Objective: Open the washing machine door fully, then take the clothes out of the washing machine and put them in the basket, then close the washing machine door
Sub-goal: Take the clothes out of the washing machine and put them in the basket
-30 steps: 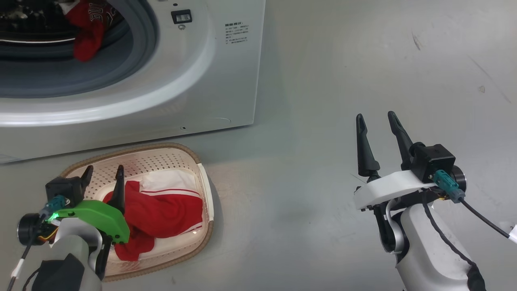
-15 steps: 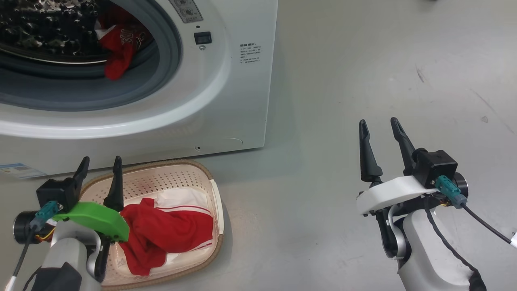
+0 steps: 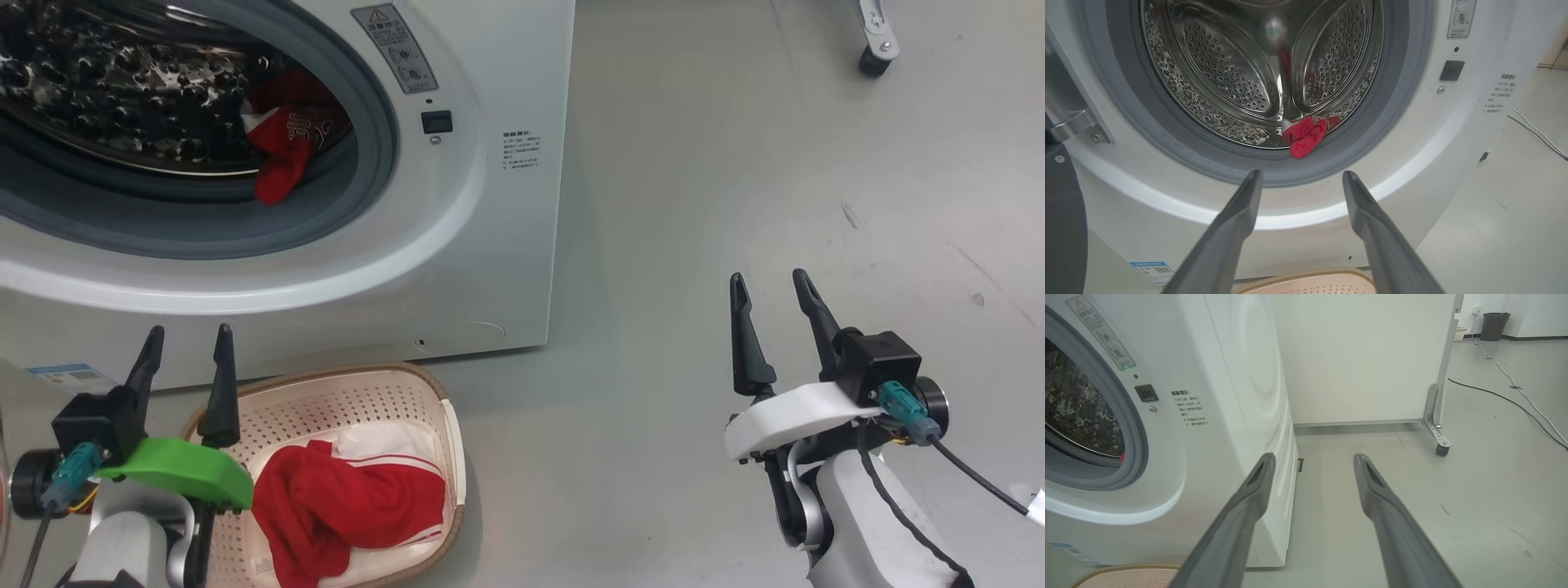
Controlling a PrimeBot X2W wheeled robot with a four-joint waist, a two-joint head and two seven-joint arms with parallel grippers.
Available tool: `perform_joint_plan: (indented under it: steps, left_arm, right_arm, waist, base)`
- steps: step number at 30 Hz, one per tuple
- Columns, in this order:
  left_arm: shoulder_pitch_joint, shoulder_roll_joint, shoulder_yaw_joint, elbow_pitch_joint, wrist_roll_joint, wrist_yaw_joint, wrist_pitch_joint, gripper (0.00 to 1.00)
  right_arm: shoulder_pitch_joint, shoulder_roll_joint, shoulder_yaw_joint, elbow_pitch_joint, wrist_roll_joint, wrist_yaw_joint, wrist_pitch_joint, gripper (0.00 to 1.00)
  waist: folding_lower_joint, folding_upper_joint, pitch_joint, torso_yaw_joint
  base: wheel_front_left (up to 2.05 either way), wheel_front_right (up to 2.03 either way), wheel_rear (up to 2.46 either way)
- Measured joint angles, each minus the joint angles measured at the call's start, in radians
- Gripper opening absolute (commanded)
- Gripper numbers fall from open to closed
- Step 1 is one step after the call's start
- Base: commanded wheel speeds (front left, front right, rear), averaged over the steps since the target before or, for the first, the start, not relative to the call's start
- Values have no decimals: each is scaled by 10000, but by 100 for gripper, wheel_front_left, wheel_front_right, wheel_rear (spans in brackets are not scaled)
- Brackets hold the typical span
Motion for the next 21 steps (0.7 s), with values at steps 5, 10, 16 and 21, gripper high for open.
perform_joint_plan:
  steps: [5, 10, 16, 21]
  left_arm:
    - [594, -6, 109, -339, 138, 0, 0, 100]
    - [1024, -63, 376, -800, 144, 0, 0, 100]
    - [1598, -113, 573, -1197, 336, 17, 0, 100]
    - [2057, -211, 589, -1409, 389, 17, 0, 100]
  right_arm:
    - [236, 2, 8, -4, 2, 0, 0, 100]
    - [502, 4, -15, -13, 0, 0, 0, 100]
    - [623, 8, -27, -54, -199, 12, 0, 100]
    - [884, 8, -113, -82, -203, 15, 0, 100]
  waist:
    - [0, 0, -386, 45]
    - [0, 0, -722, 57]
    - [0, 0, -1019, -11]
    - [0, 0, -1275, -73]
  base:
    - [0, 0, 0]
    - [0, 0, 0]
    - [0, 0, 0]
    - [0, 0, 0]
